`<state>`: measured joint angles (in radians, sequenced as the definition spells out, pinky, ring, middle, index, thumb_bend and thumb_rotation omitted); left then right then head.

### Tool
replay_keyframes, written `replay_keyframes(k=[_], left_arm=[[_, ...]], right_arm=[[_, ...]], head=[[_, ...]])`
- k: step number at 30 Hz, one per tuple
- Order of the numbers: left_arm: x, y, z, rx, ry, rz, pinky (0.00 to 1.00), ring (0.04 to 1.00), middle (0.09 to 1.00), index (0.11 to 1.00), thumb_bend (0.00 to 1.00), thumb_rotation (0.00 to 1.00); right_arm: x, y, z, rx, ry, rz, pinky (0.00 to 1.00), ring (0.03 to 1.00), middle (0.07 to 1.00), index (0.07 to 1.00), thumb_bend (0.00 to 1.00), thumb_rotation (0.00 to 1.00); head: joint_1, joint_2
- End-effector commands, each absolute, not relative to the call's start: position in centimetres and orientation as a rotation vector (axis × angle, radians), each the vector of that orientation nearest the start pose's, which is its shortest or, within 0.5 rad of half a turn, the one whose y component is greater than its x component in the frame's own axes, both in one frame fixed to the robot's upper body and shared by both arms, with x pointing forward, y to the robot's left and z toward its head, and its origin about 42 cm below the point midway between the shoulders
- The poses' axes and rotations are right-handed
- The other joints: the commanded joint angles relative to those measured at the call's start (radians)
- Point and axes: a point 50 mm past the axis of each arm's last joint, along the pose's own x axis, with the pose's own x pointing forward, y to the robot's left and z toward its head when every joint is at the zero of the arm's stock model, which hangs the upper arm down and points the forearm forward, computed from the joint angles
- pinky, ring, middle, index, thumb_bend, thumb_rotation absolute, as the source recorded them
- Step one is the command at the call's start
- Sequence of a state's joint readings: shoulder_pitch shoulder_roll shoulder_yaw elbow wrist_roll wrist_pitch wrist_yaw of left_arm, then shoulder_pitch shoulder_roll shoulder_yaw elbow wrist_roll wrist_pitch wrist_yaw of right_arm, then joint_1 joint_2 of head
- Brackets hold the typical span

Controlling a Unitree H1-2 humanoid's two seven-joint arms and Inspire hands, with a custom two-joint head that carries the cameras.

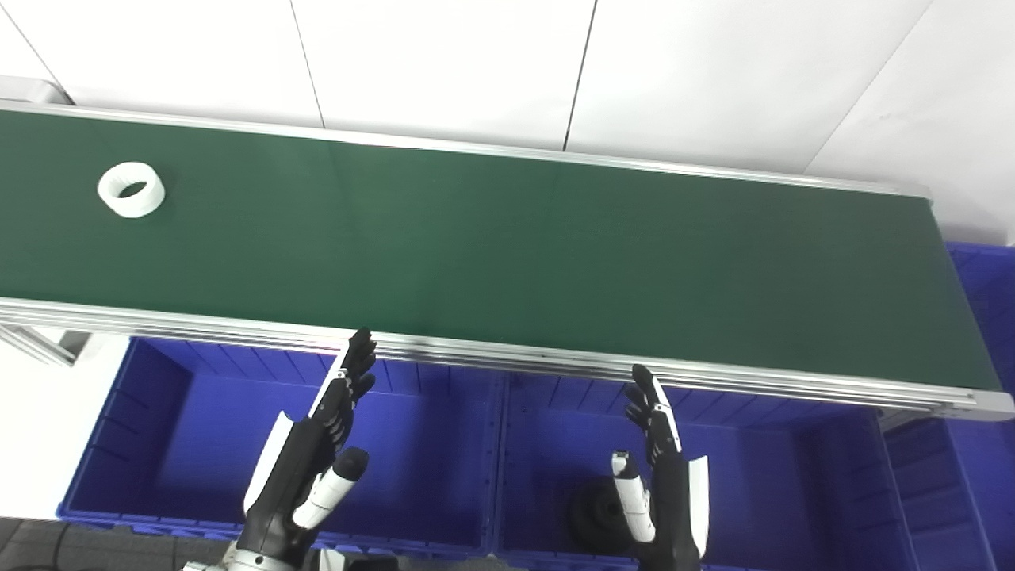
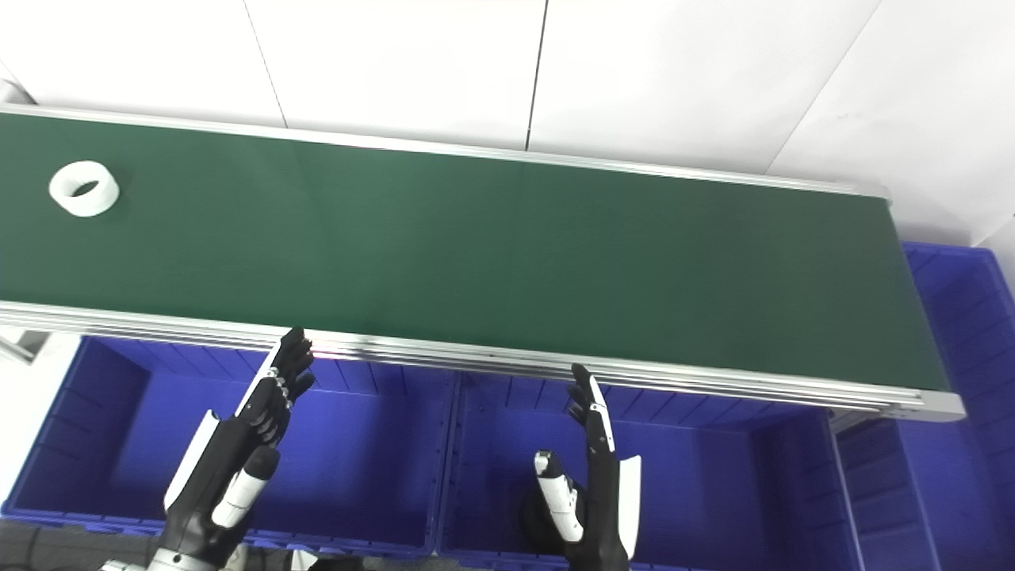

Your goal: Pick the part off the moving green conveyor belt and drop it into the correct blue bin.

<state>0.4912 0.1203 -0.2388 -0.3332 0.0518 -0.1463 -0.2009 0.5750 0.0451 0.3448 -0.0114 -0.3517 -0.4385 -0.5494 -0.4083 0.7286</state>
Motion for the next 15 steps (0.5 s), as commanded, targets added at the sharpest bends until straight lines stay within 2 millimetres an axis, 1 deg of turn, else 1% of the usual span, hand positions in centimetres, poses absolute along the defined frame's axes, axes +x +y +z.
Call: replay_keyframes(k=[1,4,5,9,15], left_arm=[[11.8,18.5,10.6,0.063,-0.005,-0.334,0.96,1.000,1.000,1.000,0.91,0.89],[12.0,18.1,10.7,0.046,-0.001,-0.330,0.96,0.996,1.000,1.000,0.88,0.87],[12.0,17.9,10.7,0.044,-0.002,-0.331,0.95,0.991,1.000,1.000,0.86,0.87],[12.0,17.5,10.7,0.032,0.000,-0.339,0.94,0.990,1.000,1.000,0.82,0.86],[11.8,17.1,10.6,0.015,0.006,-0.332,0.94,0.989,1.000,1.000,0.82,0.84]], right_arm=[[6.8,-12.7,5.4,-0.080,-0.023,-0.248,0.86,0.892,0.929,0.922,0.73,1.00],[6.8,-13.0,5.3,-0.079,-0.020,-0.249,0.87,0.891,0.928,0.928,0.73,1.00],[6.8,-13.2,5.2,-0.086,-0.021,-0.249,0.86,0.884,0.921,0.928,0.73,1.00],[6.8,-13.7,5.3,-0.097,-0.028,-0.244,0.84,0.876,0.911,0.925,0.71,1.00],[6.6,-14.2,5.2,-0.105,-0.027,-0.234,0.83,0.872,0.904,0.922,0.69,1.00]], head=[[0.012,0.000],[0.027,-0.004],[0.032,-0.005],[0.050,-0.007],[0.074,-0.016]])
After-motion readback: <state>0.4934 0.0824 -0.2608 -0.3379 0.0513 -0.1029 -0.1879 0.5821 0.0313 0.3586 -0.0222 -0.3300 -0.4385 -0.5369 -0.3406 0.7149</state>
